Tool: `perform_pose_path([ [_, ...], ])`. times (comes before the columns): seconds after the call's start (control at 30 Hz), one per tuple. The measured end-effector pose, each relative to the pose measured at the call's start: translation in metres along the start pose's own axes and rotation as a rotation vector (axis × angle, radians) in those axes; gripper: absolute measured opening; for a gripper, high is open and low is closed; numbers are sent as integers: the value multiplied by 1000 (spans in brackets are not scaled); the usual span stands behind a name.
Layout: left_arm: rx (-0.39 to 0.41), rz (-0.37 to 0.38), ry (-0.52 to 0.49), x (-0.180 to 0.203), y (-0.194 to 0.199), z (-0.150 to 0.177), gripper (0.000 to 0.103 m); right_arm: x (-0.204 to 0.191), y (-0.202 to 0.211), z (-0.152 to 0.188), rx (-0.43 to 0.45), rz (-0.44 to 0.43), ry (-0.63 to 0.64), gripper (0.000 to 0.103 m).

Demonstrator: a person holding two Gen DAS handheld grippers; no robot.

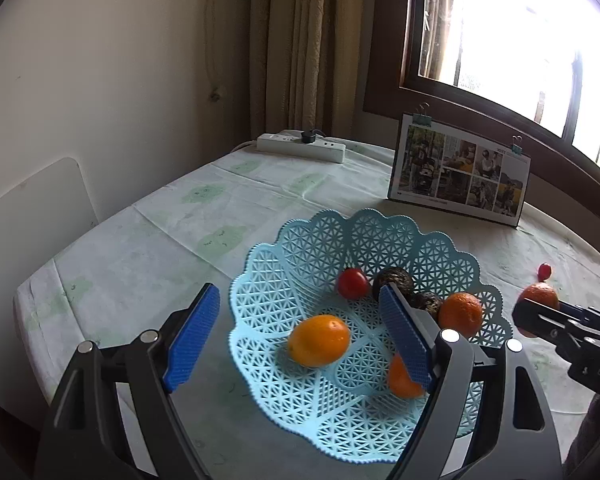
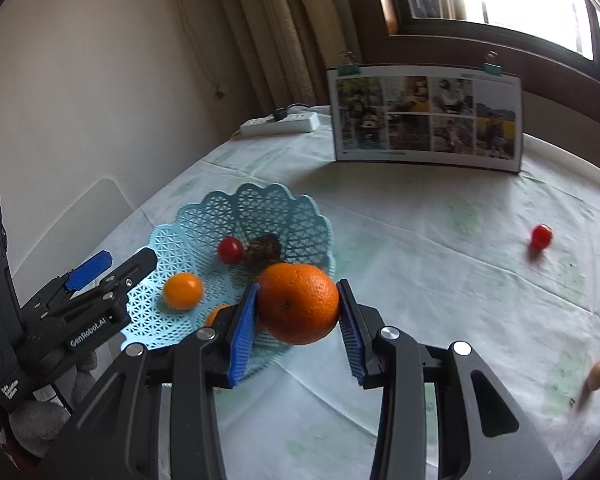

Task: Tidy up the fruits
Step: 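Carry the tomato and orange to the basket and open both tools inside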

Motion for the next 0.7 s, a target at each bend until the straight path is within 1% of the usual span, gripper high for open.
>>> perform_pose_path([
  [0.2,1,-15,23,-13,0,-1,83,-19,-18,-5,-14,-21,30,39],
  [0.37,-7,-20,31,-16,-4,0,84,-28,-30,-6,-26,-33,38,40],
  [0.4,-9,-21,31,-16,-5,0,84,-29,-31,-6,-26,-40,38,43],
  [0.43,-11,-21,31,-15,-5,0,84,-30,-31,-7,-24,-42,38,43],
  [0.53,-13,-20,32,-14,-6,0,84,-29,-30,-9,-15,-42,33,46],
  [0.7,-12,-20,32,-14,-6,-1,84,-17,-24,-10,3,-36,1,46],
])
Point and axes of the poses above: each gripper's, at about its wrist camera, not at the fingertips, and y roughly against the way its jaws point, x to its right, z to its underside, the point moved 7 cm from there along -y, roughly the way its jaws point, and after that the axes turned 2 degrees about z, right-handed, at the moved point
